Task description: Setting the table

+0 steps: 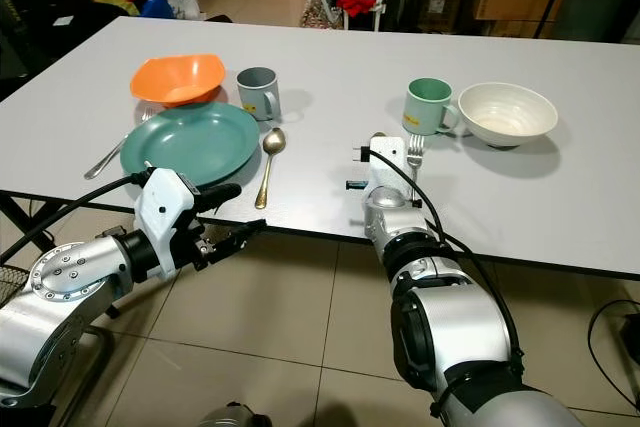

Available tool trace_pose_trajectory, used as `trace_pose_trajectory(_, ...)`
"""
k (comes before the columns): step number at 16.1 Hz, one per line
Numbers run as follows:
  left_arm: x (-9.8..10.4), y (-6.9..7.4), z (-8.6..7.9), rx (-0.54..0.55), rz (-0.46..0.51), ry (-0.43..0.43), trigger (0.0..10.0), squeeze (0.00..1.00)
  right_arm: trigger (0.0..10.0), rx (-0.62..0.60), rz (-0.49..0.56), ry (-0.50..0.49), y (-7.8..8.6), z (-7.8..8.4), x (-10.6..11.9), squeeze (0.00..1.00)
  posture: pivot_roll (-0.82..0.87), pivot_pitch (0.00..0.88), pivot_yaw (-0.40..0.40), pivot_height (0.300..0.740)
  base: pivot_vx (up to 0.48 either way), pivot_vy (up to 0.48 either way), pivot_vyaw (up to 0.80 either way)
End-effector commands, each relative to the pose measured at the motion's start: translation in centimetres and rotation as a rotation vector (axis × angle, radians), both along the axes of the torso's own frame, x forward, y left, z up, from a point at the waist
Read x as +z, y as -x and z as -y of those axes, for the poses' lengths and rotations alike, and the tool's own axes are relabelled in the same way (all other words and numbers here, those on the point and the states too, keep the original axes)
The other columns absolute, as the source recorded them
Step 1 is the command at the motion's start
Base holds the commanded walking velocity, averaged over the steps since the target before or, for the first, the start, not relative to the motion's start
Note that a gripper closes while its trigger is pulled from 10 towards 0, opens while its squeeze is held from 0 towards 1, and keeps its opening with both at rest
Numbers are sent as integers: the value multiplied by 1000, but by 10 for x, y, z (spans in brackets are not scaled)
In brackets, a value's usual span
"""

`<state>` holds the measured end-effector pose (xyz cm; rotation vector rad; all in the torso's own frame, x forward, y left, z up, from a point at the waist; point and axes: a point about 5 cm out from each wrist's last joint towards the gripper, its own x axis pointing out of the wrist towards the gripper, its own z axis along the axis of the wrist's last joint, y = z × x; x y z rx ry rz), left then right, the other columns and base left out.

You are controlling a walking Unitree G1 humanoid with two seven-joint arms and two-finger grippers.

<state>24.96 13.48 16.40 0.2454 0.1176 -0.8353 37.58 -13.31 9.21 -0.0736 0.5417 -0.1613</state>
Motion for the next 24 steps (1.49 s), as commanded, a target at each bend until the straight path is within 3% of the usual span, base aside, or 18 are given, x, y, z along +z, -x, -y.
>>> trace_pose_trajectory(1, 4, 0, 3, -25, 8, -1, 10000, 0, 10000, -33, -36, -6, 4, 4, -6, 0, 147, 0, 89, 740, 0, 0, 0)
trace_pose_trajectory(6, 2, -1, 8, -39, 3, 10, 10000, 0, 10000, -25, -56, 0, 7, 5, -12, 0, 117, 0, 95, 740, 0, 0, 0)
trace_pose_trajectory(7, 2, -1, 9, -40, 2, 11, 10000, 0, 10000, -28, -58, -8, 7, 5, -12, 439, 113, 0, 93, 740, 0, 0, 0)
trace_pose_trajectory(8, 2, -1, 9, -40, 1, 14, 10000, 0, 10000, -27, -55, -18, 6, 6, -10, 1000, 108, 0, 90, 740, 0, 0, 0)
trace_pose_trajectory(12, 6, 0, 7, -18, 7, 62, 10000, 0, 10000, 23, 55, -53, -10, 3, 26, 1000, 88, 0, 78, 740, 0, 0, 0)
trace_pose_trajectory(14, 9, 0, 5, -7, 12, 95, 10000, 0, 10000, 61, 115, -59, -7, 7, 45, 1000, 82, 0, 77, 740, 0, 0, 0)
trace_pose_trajectory(15, 10, 0, 5, -2, 17, 110, 10000, 0, 10000, 100, 145, -40, 0, 8, 53, 1000, 79, 0, 79, 740, 0, 0, 0)
trace_pose_trajectory(18, 12, 0, 4, 52, 41, 135, 10000, 0, 10000, 244, 419, -39, 37, 9, 89, 1000, 72, 0, 87, 740, 0, 0, 0)
trace_pose_trajectory(19, 12, 0, 3, 111, 50, 142, 10000, 0, 10000, 307, 490, -1, 61, 10, 95, 1000, 66, 0, 89, 740, 0, 0, 800)
trace_pose_trajectory(21, 10, 0, 1, 221, 77, 136, 10000, 0, 10000, 330, 492, -54, 90, 12, 86, 1000, 74, 0, 70, 740, 0, 0, 800)
trace_pose_trajectory(24, 9, 3, 2, 275, 83, 157, 10000, 0, 10000, 291, 489, -80, 101, 13, 83, 1000, 75, 0, 51, 740, 0, 0, 800)
